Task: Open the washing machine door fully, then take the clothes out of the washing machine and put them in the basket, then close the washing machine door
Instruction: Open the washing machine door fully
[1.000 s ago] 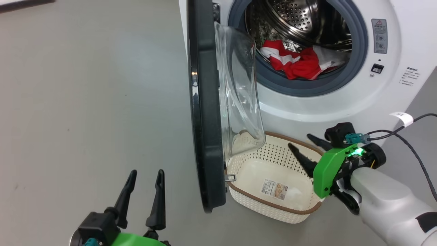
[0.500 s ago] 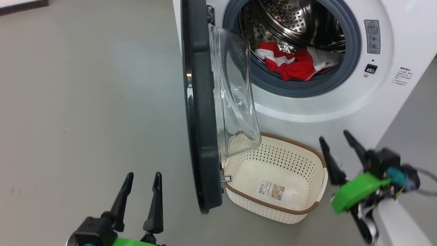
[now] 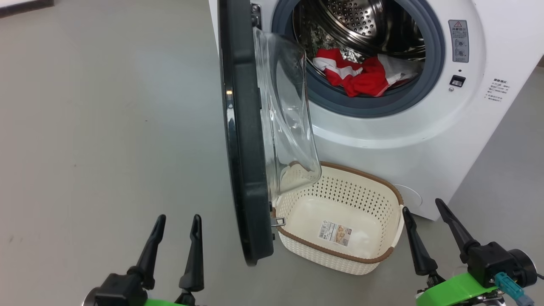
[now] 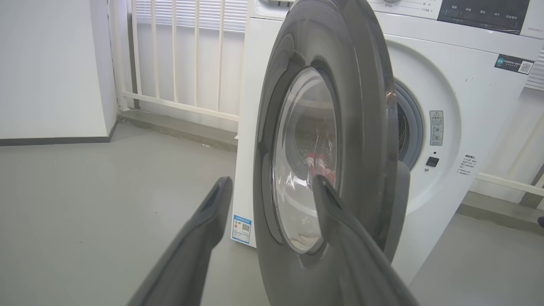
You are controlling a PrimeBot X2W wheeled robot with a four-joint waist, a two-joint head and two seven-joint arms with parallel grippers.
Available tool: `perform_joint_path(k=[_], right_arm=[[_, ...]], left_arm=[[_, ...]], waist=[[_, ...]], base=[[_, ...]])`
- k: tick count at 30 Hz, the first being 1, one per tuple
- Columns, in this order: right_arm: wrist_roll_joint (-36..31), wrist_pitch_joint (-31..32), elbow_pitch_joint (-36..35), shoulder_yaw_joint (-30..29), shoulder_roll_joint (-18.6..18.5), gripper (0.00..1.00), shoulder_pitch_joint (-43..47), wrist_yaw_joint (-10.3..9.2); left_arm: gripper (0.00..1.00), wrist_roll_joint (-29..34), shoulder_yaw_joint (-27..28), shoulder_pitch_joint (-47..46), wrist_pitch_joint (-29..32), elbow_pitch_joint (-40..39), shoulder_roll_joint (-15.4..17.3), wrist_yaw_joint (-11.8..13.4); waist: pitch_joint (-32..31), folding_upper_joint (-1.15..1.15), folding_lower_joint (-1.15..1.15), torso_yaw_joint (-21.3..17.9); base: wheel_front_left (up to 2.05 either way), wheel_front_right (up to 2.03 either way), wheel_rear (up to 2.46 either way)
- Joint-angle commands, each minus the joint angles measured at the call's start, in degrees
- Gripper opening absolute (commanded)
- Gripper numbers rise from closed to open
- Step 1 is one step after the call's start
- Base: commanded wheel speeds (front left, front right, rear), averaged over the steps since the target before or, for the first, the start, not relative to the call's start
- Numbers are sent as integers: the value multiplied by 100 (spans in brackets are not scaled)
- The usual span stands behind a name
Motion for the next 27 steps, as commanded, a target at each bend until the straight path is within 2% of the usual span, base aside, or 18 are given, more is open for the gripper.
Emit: perform_joint_path(k=[1,22,23,24,27], right_arm=[[28,-37,-210,182,-18,100,-71,20],[5,48,-362,232,-16,100,-87,20],[6,52,-362,235,-16,100,-90,20],[9,56,-361,238,-16,100,-94,20],[17,64,-363,242,-16,100,-110,20]], left_arm=[[100,61,185,-43,-84,-111,57,13],[100,62,181,-55,-136,-44,35,55],[58,62,176,-57,-137,-44,35,56],[0,61,173,-63,-137,-48,34,60],[0,62,166,-122,-137,-102,34,68]], waist=[[12,0,0,-23],[186,0,0,-108],[190,0,0,-113],[193,0,0,-119],[218,0,0,-133]], base=[[0,0,0],[0,0,0],[0,0,0],[0,0,0],[0,0,0]])
